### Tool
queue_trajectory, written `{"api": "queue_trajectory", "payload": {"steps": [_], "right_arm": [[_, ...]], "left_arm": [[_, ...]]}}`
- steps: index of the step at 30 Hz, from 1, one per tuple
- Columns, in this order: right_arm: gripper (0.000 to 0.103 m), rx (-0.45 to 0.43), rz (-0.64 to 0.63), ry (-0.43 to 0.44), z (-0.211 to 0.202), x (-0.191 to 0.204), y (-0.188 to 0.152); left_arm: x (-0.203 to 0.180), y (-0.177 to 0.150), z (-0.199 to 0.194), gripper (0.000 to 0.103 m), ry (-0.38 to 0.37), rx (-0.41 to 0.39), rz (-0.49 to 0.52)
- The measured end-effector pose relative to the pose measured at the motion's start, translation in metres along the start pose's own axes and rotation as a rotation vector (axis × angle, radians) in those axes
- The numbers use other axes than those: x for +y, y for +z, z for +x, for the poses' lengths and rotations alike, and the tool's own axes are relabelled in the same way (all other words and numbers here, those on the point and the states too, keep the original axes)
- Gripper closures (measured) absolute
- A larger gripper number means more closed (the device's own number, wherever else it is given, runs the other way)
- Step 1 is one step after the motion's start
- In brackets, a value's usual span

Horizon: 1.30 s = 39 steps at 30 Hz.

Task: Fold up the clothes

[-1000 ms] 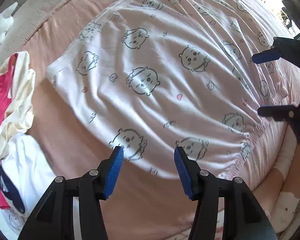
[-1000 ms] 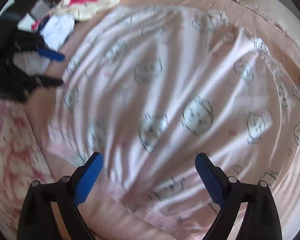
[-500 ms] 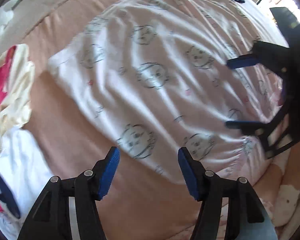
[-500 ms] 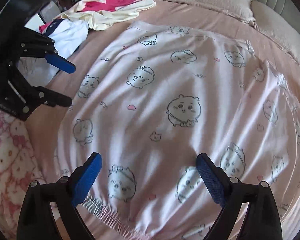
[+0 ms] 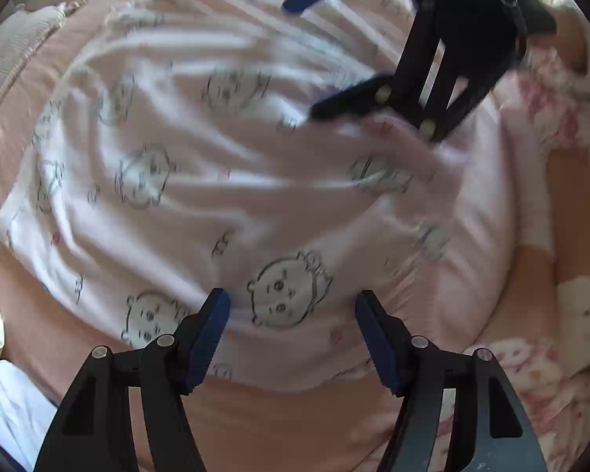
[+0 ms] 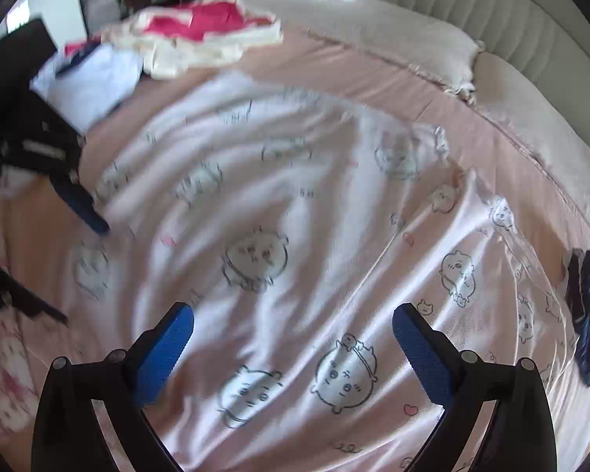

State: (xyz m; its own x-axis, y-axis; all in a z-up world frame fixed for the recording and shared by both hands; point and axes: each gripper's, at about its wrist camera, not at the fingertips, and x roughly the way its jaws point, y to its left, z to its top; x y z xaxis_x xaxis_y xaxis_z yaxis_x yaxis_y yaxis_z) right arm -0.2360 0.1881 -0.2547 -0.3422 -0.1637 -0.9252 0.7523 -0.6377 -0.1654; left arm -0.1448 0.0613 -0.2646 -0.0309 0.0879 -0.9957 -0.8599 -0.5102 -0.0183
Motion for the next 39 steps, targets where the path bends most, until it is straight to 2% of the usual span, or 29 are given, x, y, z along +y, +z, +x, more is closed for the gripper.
{"api": "queue_trajectory", "payload": {"steps": [1,3,4,6,8,10,12,14,15,16,17,18,19,20,21,23,25,26,27,28,30,31,32,34,35,38,39], "right_arm": [[0.001,0.055,-0.032,0.001,-0.008,0.007,-0.015],[0.001,0.1,0.042,0.045,-0.017,-0.018,-0.031],[0.001,0.125,0.058,0.036,-0.022,-0.028,-0.039],[0.001,0.078,0.065,-0.027,-0.036,-0.037,-0.044],[0.0,-0.018,0.086,-0.059,-0.047,-0.032,-0.029],[0.0,-0.129,0.081,-0.055,-0.052,-0.011,-0.006],[0.0,-0.179,-0.003,-0.08,-0.042,0.01,0.021],[0.0,-0.152,-0.112,-0.131,-0.005,0.02,0.04],[0.001,-0.157,-0.131,-0.116,0.004,0.019,0.039],[0.0,-0.183,-0.102,-0.072,0.008,0.004,0.036],[0.0,-0.154,-0.064,-0.036,0.007,-0.009,0.031],[0.0,-0.12,-0.028,-0.021,0.005,-0.026,0.022],[0.0,-0.104,-0.003,-0.029,0.001,-0.042,0.012],[0.0,-0.092,0.008,-0.055,-0.006,-0.056,-0.001],[0.0,-0.09,0.022,-0.066,-0.014,-0.065,-0.01],[0.0,-0.119,0.099,-0.031,-0.03,-0.077,-0.021],[0.0,-0.172,0.204,0.022,-0.044,-0.081,-0.022],[0.0,-0.192,0.223,0.043,-0.047,-0.077,-0.016],[0.0,-0.211,0.241,0.064,-0.051,-0.073,-0.01],[0.0,-0.229,0.248,0.083,-0.053,-0.067,-0.004],[0.0,-0.246,0.155,0.097,-0.046,-0.039,0.013],[0.0,-0.24,0.098,0.112,-0.038,-0.025,0.02],[0.0,-0.219,0.059,0.128,-0.029,-0.016,0.022],[0.0,-0.177,-0.019,0.16,-0.011,0.002,0.026],[0.0,-0.161,-0.06,0.167,-0.004,0.01,0.026],[0.0,-0.193,-0.19,0.144,-0.001,0.016,0.001],[0.0,-0.166,-0.202,0.16,-0.001,0.01,-0.006]], "left_arm": [[0.001,-0.007,0.0,0.038,0.017,0.035,0.035],[0.019,-0.024,-0.007,0.038,0.012,0.084,-0.02],[0.031,-0.028,-0.013,0.038,0.015,0.053,-0.061],[0.055,-0.024,-0.029,0.038,0.019,-0.078,-0.142],[0.083,-0.009,-0.037,0.038,0.039,-0.213,-0.259],[0.105,-0.001,-0.028,0.038,0.029,-0.264,-0.334],[0.082,-0.004,-0.006,0.038,0.029,-0.241,-0.337],[0.065,-0.005,0.017,0.038,0.035,-0.224,-0.297],[0.057,-0.009,0.018,0.037,0.067,-0.246,-0.223],[0.051,-0.014,0.018,0.033,0.108,-0.235,-0.151],[0.051,-0.02,0.019,0.028,0.131,-0.196,-0.142],[0.056,-0.026,0.019,0.015,0.132,-0.163,-0.182],[0.061,-0.032,0.019,0.009,0.134,-0.13,-0.222],[0.066,-0.037,0.018,0.009,0.131,-0.104,-0.268],[0.068,-0.041,0.015,0.009,0.123,-0.116,-0.309],[0.064,-0.042,0.001,0.009,0.105,-0.217,-0.362],[0.051,-0.031,-0.014,0.009,0.102,-0.356,-0.358],[0.049,-0.036,-0.025,0.009,0.105,-0.399,-0.342],[0.052,-0.056,-0.042,0.009,0.1,-0.421,-0.321],[0.05,-0.065,-0.048,0.009,0.065,-0.418,-0.282],[0.033,-0.065,-0.044,0.009,-0.062,-0.363,-0.17],[0.025,-0.064,-0.035,0.009,-0.089,-0.311,-0.103],[0.016,-0.064,-0.025,0.01,-0.063,-0.262,-0.026],[0.001,-0.072,-0.016,0.009,0.018,-0.217,0.112],[-0.001,-0.076,-0.016,0.009,0.039,-0.203,0.135],[0.009,-0.091,-0.016,0.002,0.059,-0.149,0.089],[0.012,-0.096,-0.016,0.0,0.07,-0.123,0.069]]}}
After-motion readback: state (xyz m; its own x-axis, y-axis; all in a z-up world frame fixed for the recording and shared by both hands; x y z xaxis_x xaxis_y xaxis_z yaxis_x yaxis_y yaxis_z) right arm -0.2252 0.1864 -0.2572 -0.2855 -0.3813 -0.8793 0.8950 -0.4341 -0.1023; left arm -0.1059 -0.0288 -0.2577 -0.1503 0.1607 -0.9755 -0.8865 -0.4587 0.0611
